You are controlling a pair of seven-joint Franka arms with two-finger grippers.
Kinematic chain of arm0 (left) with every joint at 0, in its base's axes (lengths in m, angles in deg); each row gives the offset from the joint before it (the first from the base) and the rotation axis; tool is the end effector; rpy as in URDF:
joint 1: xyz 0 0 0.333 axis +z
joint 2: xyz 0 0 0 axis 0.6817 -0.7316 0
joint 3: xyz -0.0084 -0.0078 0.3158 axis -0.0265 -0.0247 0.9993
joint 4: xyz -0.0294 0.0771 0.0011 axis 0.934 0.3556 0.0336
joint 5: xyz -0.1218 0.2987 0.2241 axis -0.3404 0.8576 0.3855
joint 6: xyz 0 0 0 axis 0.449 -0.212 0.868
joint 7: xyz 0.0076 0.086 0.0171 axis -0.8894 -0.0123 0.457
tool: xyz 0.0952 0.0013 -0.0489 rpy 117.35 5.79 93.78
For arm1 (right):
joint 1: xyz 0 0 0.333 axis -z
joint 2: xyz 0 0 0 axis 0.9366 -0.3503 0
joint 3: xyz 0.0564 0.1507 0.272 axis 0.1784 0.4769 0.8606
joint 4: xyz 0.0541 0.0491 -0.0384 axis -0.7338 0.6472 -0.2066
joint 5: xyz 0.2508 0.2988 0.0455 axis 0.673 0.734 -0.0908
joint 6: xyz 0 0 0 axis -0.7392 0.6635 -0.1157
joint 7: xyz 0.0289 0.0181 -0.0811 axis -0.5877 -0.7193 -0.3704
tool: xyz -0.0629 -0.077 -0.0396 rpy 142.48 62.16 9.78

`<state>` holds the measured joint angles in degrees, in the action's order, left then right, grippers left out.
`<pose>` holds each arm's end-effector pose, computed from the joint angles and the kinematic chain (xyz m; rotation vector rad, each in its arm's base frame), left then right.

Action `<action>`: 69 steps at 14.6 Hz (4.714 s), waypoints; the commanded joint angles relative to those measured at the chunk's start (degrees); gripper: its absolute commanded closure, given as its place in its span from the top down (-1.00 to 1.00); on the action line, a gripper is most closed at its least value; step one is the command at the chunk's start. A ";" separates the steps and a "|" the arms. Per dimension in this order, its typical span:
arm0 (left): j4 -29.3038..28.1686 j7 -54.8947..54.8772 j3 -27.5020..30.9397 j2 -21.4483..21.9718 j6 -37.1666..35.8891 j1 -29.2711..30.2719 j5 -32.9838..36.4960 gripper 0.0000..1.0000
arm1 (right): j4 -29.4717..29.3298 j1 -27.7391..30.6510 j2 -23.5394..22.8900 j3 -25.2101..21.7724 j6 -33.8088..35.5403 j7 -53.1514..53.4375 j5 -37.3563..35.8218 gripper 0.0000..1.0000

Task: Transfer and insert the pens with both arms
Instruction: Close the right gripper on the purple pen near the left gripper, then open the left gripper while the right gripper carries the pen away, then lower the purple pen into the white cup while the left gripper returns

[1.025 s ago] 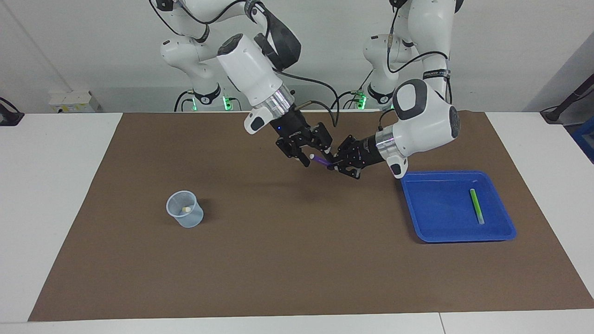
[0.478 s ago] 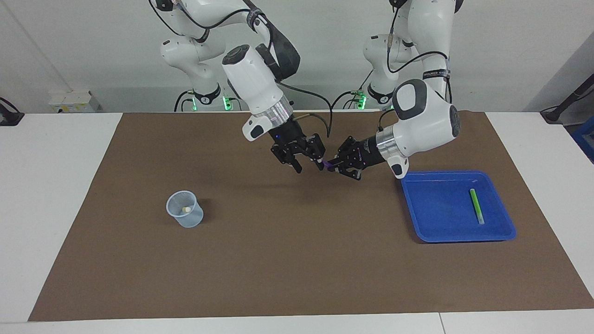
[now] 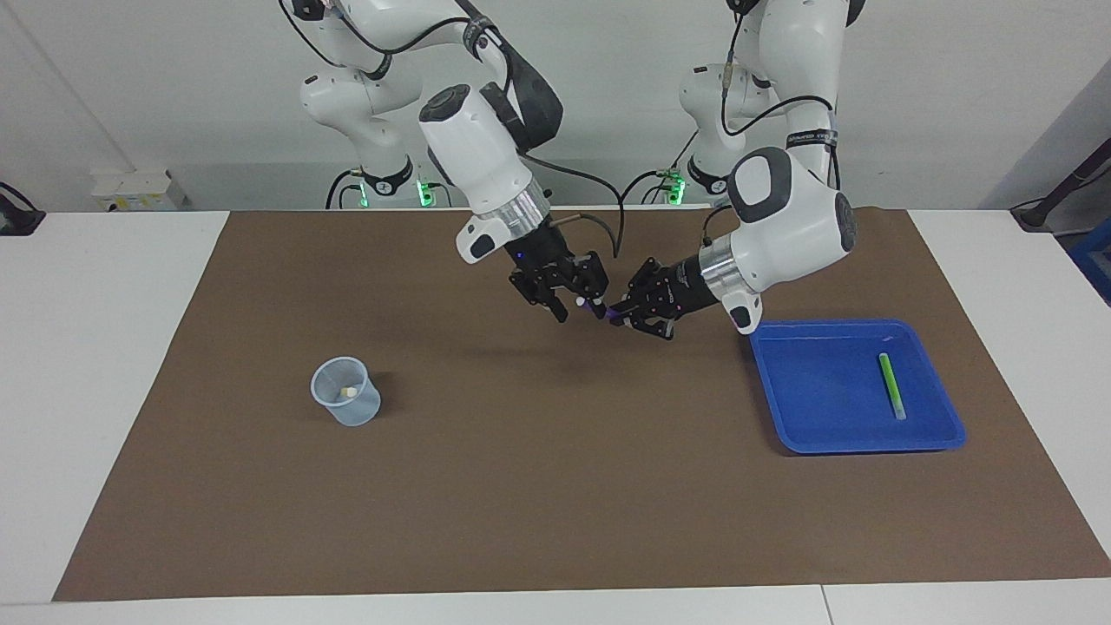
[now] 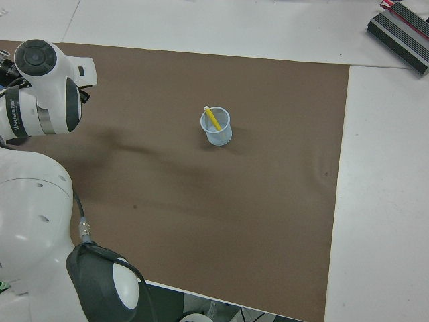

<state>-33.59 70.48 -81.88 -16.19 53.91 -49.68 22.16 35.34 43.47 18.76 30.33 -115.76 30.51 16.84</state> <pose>0.5825 -0.2528 0.4423 1.8069 1.8184 -0.8591 0.5595 0.3466 0.4927 -2.5173 0.5257 -0.2648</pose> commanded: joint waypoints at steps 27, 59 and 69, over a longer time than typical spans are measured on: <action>-3.96 -15.13 1.43 3.13 -1.54 1.07 8.72 1.00 | 1.54 12.39 3.93 -0.34 10.60 -26.39 -11.29 -1.00; 2.43 -94.25 1.52 -4.41 10.51 18.30 57.88 0.98 | 7.79 26.56 8.15 0.28 14.83 -49.19 -26.80 1.00; 12.56 -96.28 1.43 -13.57 0.67 22.87 54.47 0.92 | 2.69 25.94 10.97 -0.25 30.99 -46.91 -26.53 1.00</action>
<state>-22.95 -25.04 -79.92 -27.85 57.36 -28.46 78.42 38.16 68.60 28.42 29.89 -87.82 -17.98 -9.93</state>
